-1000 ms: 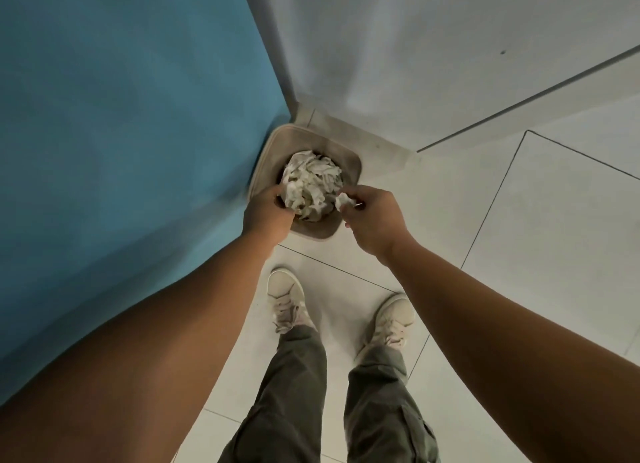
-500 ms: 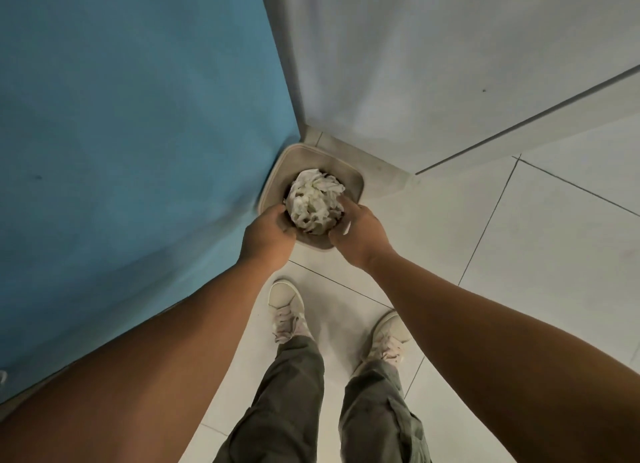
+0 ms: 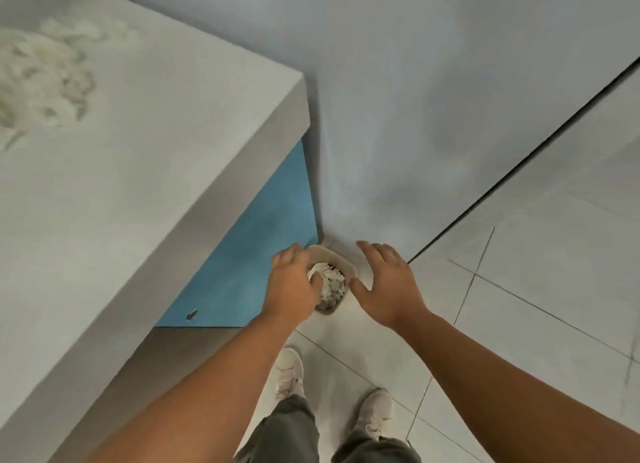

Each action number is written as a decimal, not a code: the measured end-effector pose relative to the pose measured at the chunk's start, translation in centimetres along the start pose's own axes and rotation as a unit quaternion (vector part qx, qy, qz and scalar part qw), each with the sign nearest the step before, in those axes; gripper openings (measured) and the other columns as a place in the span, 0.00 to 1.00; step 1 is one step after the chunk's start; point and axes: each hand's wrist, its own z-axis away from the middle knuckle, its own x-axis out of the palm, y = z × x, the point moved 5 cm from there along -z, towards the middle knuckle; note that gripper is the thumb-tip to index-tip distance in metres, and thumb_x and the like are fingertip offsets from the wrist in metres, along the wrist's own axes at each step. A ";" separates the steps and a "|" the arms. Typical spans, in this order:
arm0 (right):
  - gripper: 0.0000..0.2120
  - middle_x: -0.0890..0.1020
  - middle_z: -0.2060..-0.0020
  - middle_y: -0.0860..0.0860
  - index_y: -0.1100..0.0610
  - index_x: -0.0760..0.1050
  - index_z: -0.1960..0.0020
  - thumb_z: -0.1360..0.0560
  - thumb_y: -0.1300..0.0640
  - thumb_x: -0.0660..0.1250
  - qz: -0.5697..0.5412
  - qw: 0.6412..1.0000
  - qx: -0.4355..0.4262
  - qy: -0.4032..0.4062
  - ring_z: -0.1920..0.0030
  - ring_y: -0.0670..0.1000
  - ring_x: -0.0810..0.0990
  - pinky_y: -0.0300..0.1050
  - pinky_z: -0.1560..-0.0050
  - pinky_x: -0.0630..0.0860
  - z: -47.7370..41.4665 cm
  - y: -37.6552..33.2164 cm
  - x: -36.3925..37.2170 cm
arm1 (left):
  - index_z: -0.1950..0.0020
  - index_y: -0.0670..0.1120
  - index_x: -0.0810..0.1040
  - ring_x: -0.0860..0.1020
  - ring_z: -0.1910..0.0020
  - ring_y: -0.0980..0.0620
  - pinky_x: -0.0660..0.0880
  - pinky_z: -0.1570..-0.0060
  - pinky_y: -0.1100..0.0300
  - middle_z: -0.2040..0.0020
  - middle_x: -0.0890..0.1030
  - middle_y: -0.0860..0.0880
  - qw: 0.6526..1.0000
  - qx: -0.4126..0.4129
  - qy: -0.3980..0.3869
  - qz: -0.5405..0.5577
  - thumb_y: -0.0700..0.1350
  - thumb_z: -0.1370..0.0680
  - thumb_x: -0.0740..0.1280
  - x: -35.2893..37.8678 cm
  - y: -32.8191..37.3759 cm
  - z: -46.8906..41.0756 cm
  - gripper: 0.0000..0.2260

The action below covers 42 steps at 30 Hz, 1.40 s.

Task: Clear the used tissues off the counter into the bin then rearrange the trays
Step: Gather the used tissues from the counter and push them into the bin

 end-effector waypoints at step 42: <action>0.21 0.73 0.32 0.50 0.53 0.72 0.31 0.23 0.50 0.65 0.014 0.923 -0.381 -0.052 0.30 0.51 0.68 0.43 0.30 0.64 -6.9 -48.2 -2.7 | 0.33 0.47 0.76 0.72 0.38 0.43 0.72 0.41 0.51 0.36 0.78 0.47 0.930 -0.184 0.300 -0.109 0.50 0.22 0.68 -44.8 -20.3 7.3 0.18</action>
